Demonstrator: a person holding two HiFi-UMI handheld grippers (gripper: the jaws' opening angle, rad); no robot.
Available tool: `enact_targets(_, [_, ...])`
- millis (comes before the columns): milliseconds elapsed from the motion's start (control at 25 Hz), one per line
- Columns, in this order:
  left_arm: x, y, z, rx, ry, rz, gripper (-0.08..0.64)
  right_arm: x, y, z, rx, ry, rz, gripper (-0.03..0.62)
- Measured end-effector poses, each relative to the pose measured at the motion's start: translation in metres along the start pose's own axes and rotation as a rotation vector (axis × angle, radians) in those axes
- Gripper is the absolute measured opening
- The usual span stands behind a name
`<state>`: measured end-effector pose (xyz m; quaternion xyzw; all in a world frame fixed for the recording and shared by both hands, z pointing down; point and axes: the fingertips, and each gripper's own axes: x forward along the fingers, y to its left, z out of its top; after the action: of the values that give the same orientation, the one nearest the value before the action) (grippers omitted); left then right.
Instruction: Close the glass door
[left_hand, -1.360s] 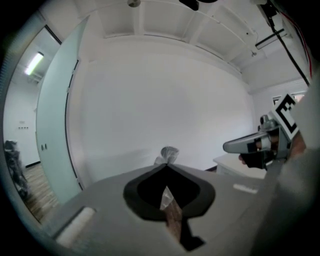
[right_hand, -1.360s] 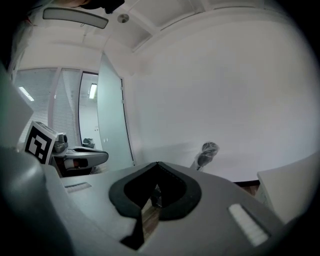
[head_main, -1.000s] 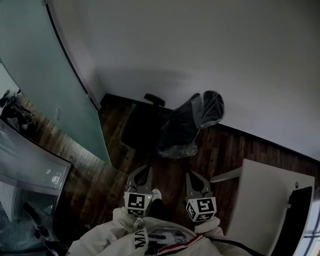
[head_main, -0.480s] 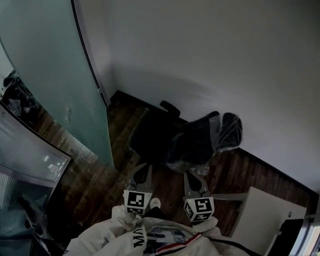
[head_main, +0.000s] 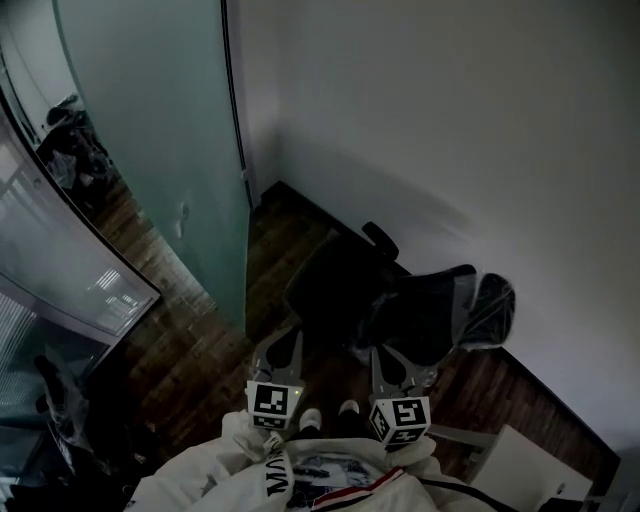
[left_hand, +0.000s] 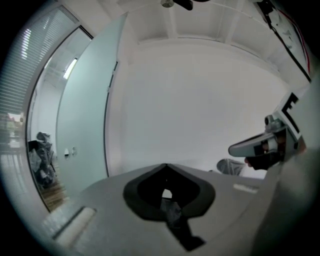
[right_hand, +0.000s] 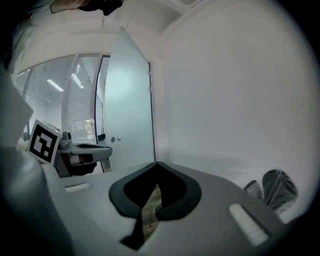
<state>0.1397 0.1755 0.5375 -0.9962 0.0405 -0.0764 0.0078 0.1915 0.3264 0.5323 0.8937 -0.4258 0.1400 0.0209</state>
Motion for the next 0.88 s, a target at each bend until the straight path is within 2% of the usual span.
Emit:
enact_targets(360, [-0.001, 0.075, -0.023, -0.022, 0.063, 0.232, 0.002, 0.095, 0.034, 0.001, -0.010, 0.039, 0.232, 0.005])
enact_targets(600, [0.004, 0.139, -0.011, -0.013, 0.095, 0.435, 0.002, 0.179, 0.072, 0.027, -0.032, 0.040, 0.448, 0.005])
enact_targets(720, [0.010, 0.165, -0.005, 0.000, 0.095, 0.515, 0.002, 0.209, 0.090, 0.037, -0.049, 0.036, 0.545, 0.005])
enact_targets(880, [0.016, 0.187, -0.002, -0.023, 0.105, 0.605, 0.002, 0.240, 0.108, 0.042, -0.070, 0.059, 0.652, 0.005])
